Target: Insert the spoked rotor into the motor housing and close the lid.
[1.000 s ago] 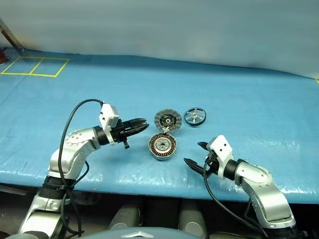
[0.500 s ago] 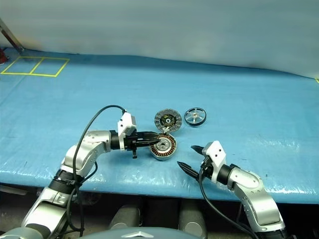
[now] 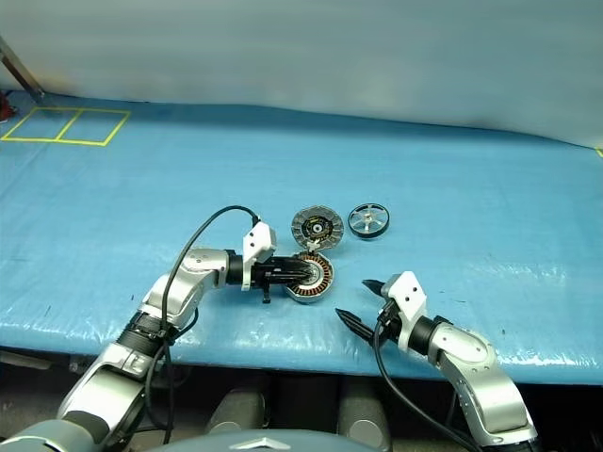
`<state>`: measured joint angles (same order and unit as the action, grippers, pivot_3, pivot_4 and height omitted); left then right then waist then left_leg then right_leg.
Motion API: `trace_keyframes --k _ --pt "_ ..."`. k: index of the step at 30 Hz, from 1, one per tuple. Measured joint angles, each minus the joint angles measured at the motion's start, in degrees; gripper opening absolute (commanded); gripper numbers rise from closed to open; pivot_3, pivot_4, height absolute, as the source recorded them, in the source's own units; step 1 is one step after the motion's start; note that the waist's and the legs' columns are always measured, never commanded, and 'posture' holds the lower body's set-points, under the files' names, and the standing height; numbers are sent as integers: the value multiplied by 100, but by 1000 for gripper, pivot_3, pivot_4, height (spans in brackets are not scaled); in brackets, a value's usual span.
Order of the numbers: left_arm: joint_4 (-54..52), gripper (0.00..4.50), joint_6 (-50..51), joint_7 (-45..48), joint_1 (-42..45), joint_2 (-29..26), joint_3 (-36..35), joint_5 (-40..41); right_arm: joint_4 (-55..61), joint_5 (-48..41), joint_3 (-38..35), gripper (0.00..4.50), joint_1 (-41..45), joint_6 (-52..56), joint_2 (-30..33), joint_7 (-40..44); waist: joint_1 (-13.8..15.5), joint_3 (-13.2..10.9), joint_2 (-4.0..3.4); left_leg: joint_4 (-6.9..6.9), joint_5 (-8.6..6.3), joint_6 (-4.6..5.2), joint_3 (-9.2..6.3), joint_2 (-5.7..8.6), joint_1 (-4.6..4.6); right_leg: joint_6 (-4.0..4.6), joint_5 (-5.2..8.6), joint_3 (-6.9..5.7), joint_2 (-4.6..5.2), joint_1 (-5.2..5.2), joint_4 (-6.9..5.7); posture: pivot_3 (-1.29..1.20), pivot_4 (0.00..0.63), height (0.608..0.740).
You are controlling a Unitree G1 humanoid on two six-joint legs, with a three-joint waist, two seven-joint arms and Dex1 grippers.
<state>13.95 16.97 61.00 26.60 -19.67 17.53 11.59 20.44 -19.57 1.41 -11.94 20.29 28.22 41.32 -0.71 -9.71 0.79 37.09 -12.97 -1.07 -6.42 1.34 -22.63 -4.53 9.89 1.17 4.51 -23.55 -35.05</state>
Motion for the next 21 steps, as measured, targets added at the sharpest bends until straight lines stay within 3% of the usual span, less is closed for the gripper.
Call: trace_keyframes --k 21 --pt "236 642 -230 41 113 128 -2 -201 -1 129 31 4500 -18 -40 6 -53 0 0 0 0 0 0 0 0 1 0 0 0 0 1 0 0 150 740"
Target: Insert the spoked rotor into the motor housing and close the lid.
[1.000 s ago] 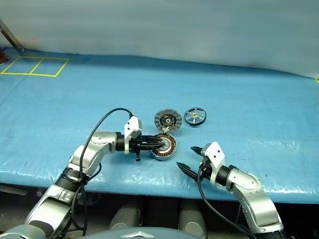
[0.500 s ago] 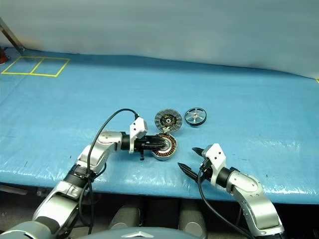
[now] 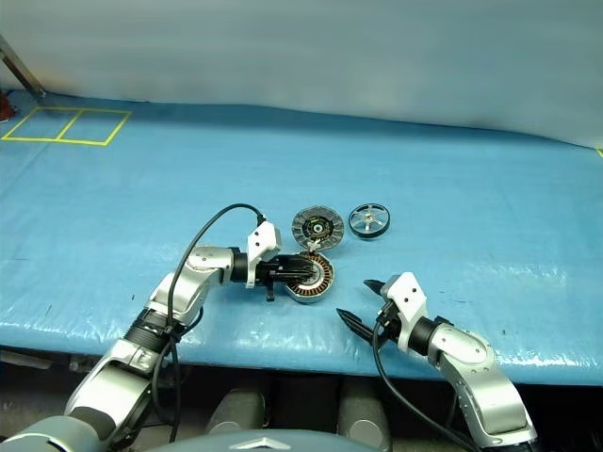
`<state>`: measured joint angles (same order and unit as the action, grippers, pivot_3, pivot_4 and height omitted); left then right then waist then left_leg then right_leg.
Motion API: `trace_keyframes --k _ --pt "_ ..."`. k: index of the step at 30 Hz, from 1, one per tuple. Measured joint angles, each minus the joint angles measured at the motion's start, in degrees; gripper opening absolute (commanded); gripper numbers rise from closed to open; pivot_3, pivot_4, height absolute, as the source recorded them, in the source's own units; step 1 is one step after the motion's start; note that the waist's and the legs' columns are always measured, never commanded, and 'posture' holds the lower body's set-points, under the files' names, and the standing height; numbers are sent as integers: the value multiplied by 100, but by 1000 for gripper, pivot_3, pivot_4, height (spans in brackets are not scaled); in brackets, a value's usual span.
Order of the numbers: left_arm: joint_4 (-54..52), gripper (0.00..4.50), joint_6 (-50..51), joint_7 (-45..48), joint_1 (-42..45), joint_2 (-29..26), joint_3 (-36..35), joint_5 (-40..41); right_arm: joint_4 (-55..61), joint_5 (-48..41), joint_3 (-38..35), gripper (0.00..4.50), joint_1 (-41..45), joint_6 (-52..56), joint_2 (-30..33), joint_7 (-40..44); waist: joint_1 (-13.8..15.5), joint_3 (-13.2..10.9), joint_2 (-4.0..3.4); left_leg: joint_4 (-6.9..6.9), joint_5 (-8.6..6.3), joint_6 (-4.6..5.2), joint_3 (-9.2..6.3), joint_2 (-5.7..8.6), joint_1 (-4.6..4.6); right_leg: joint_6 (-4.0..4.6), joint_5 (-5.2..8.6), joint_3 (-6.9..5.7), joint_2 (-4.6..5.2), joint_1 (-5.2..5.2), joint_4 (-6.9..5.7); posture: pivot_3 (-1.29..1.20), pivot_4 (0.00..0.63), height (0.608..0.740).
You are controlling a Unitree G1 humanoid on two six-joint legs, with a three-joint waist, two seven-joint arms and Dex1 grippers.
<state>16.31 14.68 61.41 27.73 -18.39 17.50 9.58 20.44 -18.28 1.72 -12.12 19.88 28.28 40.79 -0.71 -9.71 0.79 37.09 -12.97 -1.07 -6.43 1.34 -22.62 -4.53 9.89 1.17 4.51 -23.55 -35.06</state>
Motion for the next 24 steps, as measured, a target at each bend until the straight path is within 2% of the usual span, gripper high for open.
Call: trace_keyframes --k 2,9,20,24 --pt "18 642 -15 5 0 0 -3 3 0 8 0 4500 0 0 0 -7 0 0 0 0 0 0 0 0 1 0 0 0 0 0 0 0 150 740" --pt "73 2930 -53 -14 0 3 -13 1 -4 21 0 4500 2 -53 -1 -95 0 0 0 1 0 0 0 0 2 0 0 0 0 2 0 0 150 740" --pt "101 2930 -19 -30 -31 136 -176 196 -100 98 8 4500 5 -67 -2 -112 0 0 0 0 0 0 0 0 1 0 0 0 0 1 0 0 150 740" --pt "100 2085 2 -12 -32 178 -258 294 -101 114 9 4500 5 -67 -3 -114 0 0 0 1 0 0 0 0 1 0 0 0 0 1 -1 0 150 740"
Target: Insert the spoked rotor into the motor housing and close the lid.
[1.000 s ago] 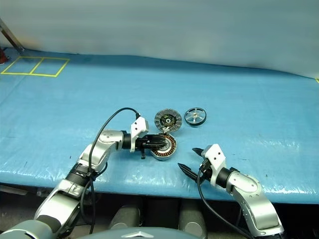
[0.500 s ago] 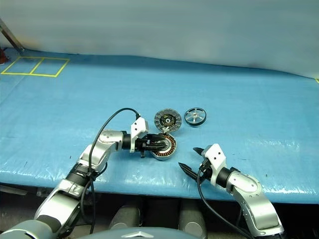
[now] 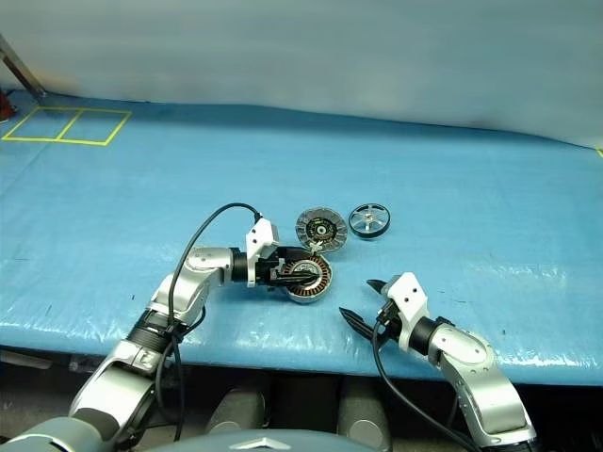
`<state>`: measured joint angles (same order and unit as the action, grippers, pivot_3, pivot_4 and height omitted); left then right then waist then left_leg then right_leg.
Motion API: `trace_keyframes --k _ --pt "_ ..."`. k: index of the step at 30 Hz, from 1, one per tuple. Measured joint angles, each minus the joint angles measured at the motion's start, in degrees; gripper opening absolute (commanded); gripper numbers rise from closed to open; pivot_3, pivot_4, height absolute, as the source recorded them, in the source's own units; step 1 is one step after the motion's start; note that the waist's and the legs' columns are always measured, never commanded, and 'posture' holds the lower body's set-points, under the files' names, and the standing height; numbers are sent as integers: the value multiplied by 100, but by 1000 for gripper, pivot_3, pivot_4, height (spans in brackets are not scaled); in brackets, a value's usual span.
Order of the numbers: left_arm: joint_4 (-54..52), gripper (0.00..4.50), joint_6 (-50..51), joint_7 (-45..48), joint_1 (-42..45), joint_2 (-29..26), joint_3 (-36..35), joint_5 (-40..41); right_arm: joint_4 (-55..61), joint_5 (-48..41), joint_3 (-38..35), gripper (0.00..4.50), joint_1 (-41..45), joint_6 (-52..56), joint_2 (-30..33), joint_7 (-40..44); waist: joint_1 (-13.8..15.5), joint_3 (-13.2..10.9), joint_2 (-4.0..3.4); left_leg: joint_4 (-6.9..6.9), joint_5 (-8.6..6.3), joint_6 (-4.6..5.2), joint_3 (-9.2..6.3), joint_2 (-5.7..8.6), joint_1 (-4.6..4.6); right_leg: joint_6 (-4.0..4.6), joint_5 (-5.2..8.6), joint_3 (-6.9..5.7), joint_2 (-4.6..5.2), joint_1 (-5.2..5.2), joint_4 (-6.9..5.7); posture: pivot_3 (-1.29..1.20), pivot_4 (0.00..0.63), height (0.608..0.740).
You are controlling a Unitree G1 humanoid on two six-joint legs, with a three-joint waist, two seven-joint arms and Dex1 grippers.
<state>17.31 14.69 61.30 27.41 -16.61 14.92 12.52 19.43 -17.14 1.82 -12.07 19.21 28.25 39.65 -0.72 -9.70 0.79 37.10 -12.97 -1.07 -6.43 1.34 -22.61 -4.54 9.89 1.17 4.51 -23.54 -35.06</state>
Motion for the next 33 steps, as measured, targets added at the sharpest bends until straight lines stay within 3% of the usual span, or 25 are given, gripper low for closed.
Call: trace_keyframes --k 6,19,33 --pt "-6 77 66 59 -4 17 -34 141 0 6 0 4500 -1 0 -2 -5 0 0 0 0 0 0 0 0 0 0 0 0 0 0 0 0 150 740" --pt "-173 34 376 230 -95 -122 -36 203 -91 110 16 4500 3 -19 -22 -39 -4 0 0 0 0 0 0 0 0 0 0 0 0 0 0 0 150 740" --pt "-164 34 217 -251 -86 -127 22 -264 -93 315 176 4500 2 -31 22 -102 -2 1 -1 0 0 0 0 0 2 0 0 0 0 1 0 0 150 740"
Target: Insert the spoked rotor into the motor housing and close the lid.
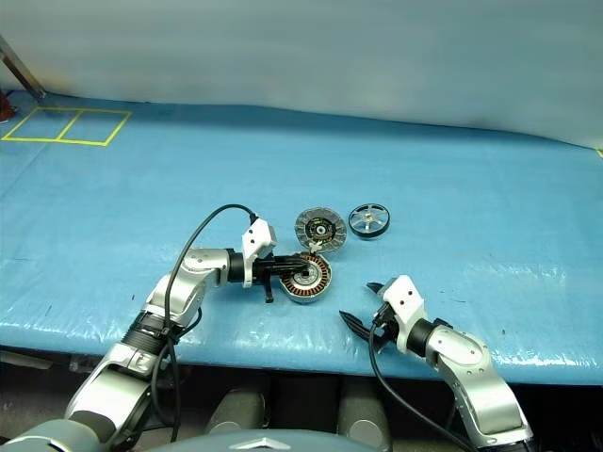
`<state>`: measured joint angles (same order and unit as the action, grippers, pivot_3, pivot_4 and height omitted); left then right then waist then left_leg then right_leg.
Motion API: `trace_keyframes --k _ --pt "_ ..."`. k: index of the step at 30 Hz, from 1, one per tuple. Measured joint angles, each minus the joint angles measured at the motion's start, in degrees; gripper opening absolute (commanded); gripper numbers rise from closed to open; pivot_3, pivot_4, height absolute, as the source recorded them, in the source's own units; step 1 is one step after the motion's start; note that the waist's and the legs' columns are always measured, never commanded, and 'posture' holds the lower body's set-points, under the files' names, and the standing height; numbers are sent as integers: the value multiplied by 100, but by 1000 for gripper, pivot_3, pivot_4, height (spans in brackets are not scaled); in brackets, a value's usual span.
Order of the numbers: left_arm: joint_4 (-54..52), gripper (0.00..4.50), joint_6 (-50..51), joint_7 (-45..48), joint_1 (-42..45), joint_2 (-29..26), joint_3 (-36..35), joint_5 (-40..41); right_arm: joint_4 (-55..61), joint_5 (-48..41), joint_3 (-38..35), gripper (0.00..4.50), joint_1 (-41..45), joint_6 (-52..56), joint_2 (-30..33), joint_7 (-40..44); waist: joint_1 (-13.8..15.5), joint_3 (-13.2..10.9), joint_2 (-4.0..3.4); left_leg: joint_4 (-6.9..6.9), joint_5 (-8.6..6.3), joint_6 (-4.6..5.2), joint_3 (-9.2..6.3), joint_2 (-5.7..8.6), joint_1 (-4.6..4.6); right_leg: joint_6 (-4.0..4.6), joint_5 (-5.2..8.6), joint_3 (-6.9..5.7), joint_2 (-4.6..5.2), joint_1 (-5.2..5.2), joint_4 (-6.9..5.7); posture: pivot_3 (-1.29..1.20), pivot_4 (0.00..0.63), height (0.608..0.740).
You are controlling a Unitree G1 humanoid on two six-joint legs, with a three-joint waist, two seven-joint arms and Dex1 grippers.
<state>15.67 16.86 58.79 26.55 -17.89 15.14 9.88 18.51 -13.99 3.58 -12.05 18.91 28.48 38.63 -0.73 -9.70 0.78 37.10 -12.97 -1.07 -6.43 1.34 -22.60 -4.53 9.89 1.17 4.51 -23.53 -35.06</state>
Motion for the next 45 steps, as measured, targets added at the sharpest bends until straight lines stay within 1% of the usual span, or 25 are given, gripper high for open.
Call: trace_keyframes --k 5,9,12,14,18,24,37,40,45 --pt "0 34 -4 71 -12 84 -17 69 0 23 52 4500 4 0 -3 -4 3 0 0 0 0 0 0 0 -2 0 0 0 0 -1 0 0 150 740" --pt "-55 34 9 275 -37 184 -91 403 0 29 55 4500 10 0 -1 -3 2 0 0 0 0 0 0 0 -2 0 0 0 0 -1 0 0 150 740" --pt "-163 34 11 325 -36 173 -88 426 0 33 55 4500 11 0 -1 -3 -3 0 0 0 0 0 0 0 -1 0 0 0 0 0 0 0 150 740" --pt "-163 34 9 292 -33 133 -51 357 0 35 56 4500 14 0 -1 -3 -2 0 0 0 0 0 0 0 -1 0 0 0 0 -1 0 0 150 740" --pt "-101 34 8 119 -15 15 153 -35 -1 38 56 4500 25 -2 -3 -6 2 0 0 0 0 0 0 0 -2 0 0 0 0 0 0 0 150 740" --pt "-78 34 -118 129 214 -74 479 -431 -11 67 57 4500 28 -23 -10 -38 6 7 -6 1 0 0 0 1 3 0 0 0 0 5 1 0 150 740" --pt "-86 34 -223 262 185 -76 482 -414 -14 109 67 4500 25 -100 -21 -115 8 12 -13 1 0 0 -1 1 3 0 0 0 0 4 1 0 150 740" --pt "-157 34 -192 472 149 -150 503 -314 -23 117 81 4500 28 -109 -24 -115 8 12 -13 1 0 0 -1 1 1 0 0 0 0 3 0 0 150 740" --pt "-233 34 -160 550 201 -268 656 -388 -42 136 126 4500 32 -122 -55 -115 -9 13 -15 1 0 0 0 0 4 0 0 0 0 4 0 0 150 740"
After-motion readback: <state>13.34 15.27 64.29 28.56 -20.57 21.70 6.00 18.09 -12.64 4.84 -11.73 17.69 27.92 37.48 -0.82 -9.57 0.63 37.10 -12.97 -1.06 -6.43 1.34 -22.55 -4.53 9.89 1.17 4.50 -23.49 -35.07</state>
